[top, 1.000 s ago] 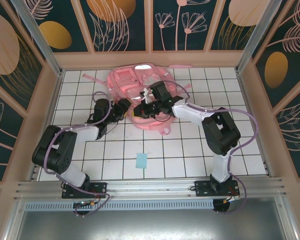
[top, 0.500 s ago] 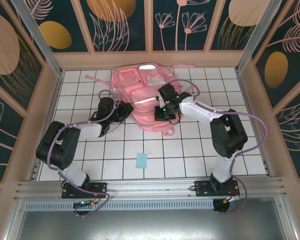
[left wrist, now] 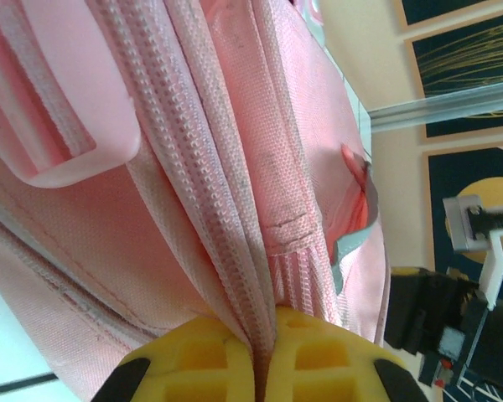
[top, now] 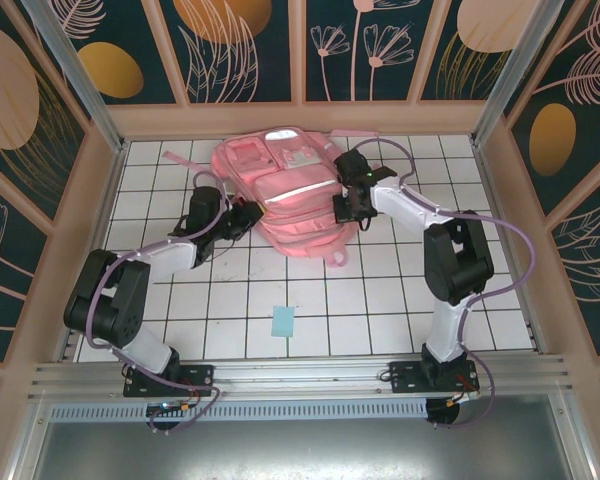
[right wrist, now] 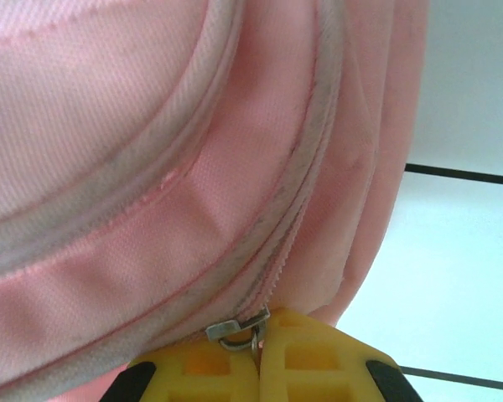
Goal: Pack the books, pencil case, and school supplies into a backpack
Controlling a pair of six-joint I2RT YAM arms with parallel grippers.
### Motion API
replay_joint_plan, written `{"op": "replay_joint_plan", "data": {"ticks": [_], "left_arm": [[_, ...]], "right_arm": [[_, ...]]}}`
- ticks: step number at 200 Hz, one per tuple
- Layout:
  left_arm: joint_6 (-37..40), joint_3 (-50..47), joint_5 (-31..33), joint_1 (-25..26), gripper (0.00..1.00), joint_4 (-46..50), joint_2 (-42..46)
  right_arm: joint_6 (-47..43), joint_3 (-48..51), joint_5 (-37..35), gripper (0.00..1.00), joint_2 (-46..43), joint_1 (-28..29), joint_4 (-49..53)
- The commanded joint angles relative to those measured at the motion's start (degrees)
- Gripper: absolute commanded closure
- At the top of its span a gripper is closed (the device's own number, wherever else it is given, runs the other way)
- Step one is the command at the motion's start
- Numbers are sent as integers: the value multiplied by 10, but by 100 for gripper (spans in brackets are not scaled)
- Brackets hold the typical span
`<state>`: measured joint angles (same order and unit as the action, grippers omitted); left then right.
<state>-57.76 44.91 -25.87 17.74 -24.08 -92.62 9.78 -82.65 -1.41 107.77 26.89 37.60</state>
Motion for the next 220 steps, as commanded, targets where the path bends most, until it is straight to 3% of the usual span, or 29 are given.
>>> {"op": "replay_joint_plan", "data": {"ticks": [1,18,47,50,60,75,79,115,140,168,197,212,220], "left_arm": [[54,69,37,-37,100,-14,-45],[58,129,31,-37,100,-17,-103],[48,230,2,-38,99,-15,-190],[45,240,0,-37,94,-10,-195],[47,277,-13,-37,62,8,-221],[68,331,-28,-37,8,64,-249],[79,343,-29,-37,2,80,-251],[164,317,86,-50,1,171,-160],[160,235,111,-69,1,182,-65],[99,135,42,-68,1,135,5],[-4,23,-13,-49,13,9,18],[-17,22,-9,-16,10,-2,4],[-21,26,-1,3,2,-3,-6]], "right_arm": [[-4,57,78,100,-55,-41,22],[5,104,220,100,-95,-31,2],[59,165,397,100,-133,1,-85],[66,169,410,100,-134,6,-96],[88,178,452,100,-134,22,-143],[130,180,485,100,-123,41,-212],[140,178,494,100,-118,41,-231],[221,123,473,100,-53,72,-346],[273,93,453,100,-21,74,-405],[291,59,462,100,-3,82,-433],[269,12,486,100,18,103,-396],[259,5,497,100,20,112,-381],[256,7,498,100,18,116,-376]]}}
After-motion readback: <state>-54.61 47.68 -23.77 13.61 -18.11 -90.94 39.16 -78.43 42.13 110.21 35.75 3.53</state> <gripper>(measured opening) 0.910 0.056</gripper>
